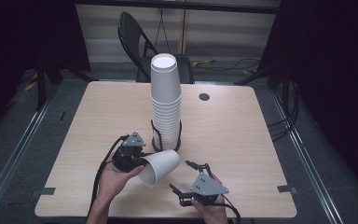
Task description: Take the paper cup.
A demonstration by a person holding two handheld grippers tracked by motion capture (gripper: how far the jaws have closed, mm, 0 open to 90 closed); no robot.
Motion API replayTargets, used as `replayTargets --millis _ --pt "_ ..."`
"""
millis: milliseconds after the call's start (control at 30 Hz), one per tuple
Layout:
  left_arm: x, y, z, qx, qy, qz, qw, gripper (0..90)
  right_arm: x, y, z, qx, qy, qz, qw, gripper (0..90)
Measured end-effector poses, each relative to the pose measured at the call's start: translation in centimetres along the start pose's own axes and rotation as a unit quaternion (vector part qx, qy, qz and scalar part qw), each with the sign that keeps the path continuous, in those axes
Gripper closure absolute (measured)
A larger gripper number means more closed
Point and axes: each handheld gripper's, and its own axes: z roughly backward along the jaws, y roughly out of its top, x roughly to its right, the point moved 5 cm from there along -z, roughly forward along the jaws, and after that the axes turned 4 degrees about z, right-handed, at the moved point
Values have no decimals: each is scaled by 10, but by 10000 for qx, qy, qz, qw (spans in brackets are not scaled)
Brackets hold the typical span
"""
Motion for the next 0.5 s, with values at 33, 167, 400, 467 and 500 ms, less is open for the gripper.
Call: replayTargets --millis 33,167,400,467,500 --pt "0 0 -1 -26 -7 -13 10000 867 0 1 -1 -69 -106 109 9999 134" --pt "-1 -1 -1 -111 -42 1 9999 867 -4 1 -3 -194 -78 579 9981 132" --pt "0 -2 -6 -442 -97 -72 9989 868 -11 5 -7 -204 -109 1184 9927 129" --pt "2 -3 -9 -520 -147 -89 9985 869 -13 5 -9 -243 -104 1307 9911 127" --pt "2 -3 -11 -548 -141 -114 9983 869 -13 5 -9 -243 -104 1307 9911 127"
